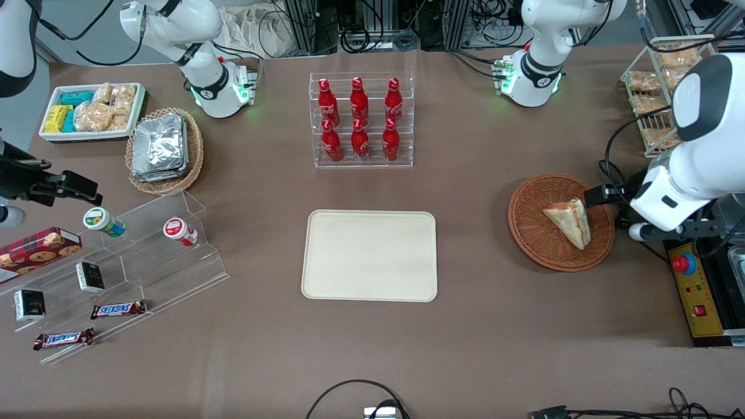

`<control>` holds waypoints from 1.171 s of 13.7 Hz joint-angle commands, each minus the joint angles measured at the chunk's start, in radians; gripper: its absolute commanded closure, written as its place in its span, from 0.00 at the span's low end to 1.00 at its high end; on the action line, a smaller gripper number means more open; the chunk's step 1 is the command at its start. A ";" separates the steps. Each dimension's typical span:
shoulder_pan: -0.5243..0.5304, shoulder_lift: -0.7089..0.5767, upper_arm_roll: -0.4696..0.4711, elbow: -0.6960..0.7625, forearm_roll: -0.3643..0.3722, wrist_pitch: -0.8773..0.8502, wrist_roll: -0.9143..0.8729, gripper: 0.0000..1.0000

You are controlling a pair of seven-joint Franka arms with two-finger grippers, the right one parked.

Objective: Place sandwich from basket to tray
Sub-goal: 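Lower the open left gripper over the wrapped sandwich in the basket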

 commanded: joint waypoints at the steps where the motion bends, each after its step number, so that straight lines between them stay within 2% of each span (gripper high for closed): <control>1: -0.009 0.035 0.010 0.049 0.006 -0.041 0.004 0.00; 3: 0.001 0.048 0.011 0.055 0.008 -0.037 -0.004 0.00; 6: 0.020 0.091 0.010 0.040 0.063 -0.011 -0.030 0.00; 8: 0.052 0.059 0.011 -0.071 0.057 0.130 -0.088 0.00; 13: 0.061 -0.047 0.010 -0.398 0.062 0.414 -0.390 0.00; 16: 0.060 -0.050 0.008 -0.489 0.055 0.443 -0.532 0.00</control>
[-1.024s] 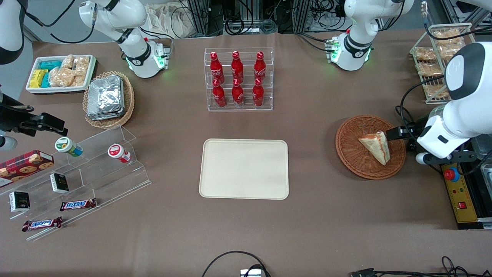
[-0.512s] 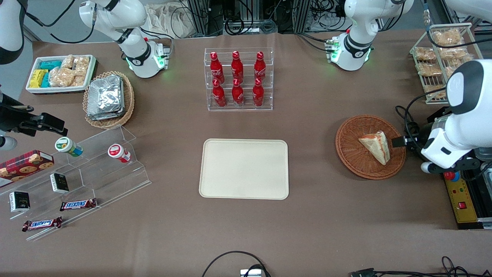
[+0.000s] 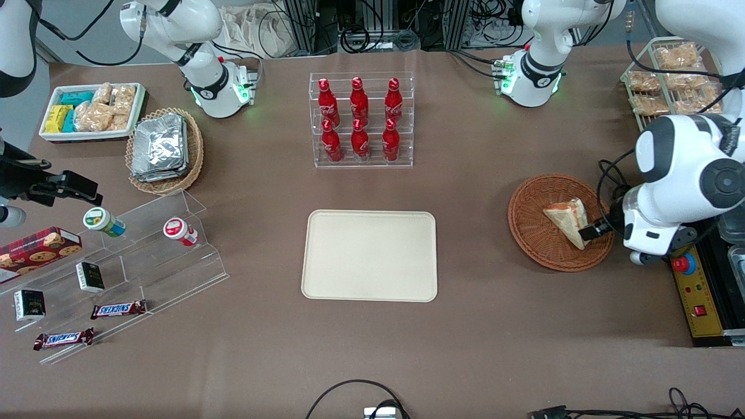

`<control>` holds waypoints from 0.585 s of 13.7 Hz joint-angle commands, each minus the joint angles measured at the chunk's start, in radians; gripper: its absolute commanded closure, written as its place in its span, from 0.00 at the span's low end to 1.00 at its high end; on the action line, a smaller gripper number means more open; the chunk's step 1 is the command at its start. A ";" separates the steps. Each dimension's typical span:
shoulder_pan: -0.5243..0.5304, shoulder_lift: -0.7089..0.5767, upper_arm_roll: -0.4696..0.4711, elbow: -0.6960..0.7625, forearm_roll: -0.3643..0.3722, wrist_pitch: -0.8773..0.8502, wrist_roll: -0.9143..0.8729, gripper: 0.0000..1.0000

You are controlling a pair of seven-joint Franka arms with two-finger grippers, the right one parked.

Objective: Place sandwich from basket to tray
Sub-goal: 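Descend and close the left gripper on the sandwich's wrapped end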

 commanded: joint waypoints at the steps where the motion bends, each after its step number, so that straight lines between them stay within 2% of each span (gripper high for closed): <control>1: 0.004 -0.056 -0.004 -0.148 0.010 0.098 -0.089 0.00; 3: 0.006 -0.069 -0.002 -0.238 0.015 0.188 -0.091 0.00; 8: 0.027 -0.029 -0.001 -0.254 0.012 0.203 -0.094 0.00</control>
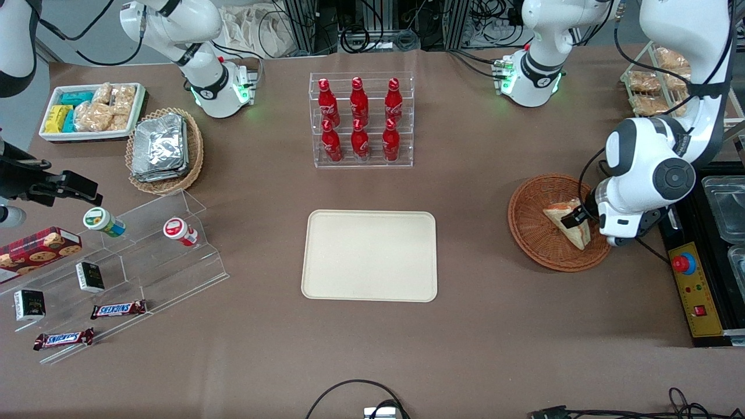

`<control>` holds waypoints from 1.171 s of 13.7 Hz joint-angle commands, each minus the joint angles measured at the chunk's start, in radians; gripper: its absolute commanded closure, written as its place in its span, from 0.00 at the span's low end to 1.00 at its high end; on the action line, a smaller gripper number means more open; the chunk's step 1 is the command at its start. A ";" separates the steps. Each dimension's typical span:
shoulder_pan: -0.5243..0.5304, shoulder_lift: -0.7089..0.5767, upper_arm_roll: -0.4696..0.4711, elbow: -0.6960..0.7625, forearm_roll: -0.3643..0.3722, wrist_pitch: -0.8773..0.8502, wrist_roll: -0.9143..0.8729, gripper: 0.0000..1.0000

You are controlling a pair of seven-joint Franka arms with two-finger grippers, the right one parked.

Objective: Place sandwich from basket to tray
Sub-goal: 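Descend and close the left gripper on the sandwich's wrapped end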

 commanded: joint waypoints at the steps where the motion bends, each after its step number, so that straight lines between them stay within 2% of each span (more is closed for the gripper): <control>1: 0.006 -0.002 -0.003 -0.025 0.010 0.037 -0.022 0.00; 9: 0.040 0.094 -0.001 -0.045 0.007 0.124 -0.063 0.02; 14: 0.028 0.098 -0.007 -0.019 0.005 0.111 -0.135 0.85; 16: 0.012 0.076 -0.015 0.004 0.021 0.049 -0.143 0.87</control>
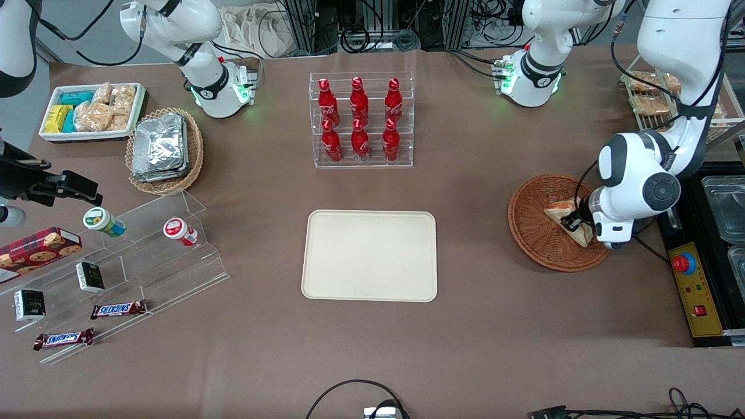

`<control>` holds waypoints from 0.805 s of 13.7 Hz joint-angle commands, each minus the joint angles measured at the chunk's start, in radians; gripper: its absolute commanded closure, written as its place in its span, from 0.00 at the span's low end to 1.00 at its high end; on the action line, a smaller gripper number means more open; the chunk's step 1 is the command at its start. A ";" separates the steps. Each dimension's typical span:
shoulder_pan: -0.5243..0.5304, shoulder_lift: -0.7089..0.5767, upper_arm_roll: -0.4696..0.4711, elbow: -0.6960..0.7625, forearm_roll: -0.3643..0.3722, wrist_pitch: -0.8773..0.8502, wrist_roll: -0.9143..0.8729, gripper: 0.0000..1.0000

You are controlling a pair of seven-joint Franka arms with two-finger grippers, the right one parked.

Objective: Place sandwich from basket to tray
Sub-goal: 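Descend and close the left gripper on the sandwich's wrapped end, then lift the sandwich and carry it with the left gripper to the tray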

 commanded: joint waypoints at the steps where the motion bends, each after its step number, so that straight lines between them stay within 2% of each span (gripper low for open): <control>1: -0.017 -0.036 -0.005 0.045 0.023 -0.093 -0.009 0.88; 3: -0.019 -0.071 -0.006 0.094 0.023 -0.174 0.084 0.99; 7: -0.060 -0.064 -0.029 0.368 0.022 -0.459 0.222 0.99; 9: -0.118 -0.047 -0.038 0.506 0.020 -0.600 0.278 1.00; 11: -0.199 -0.033 -0.038 0.589 0.017 -0.658 0.283 1.00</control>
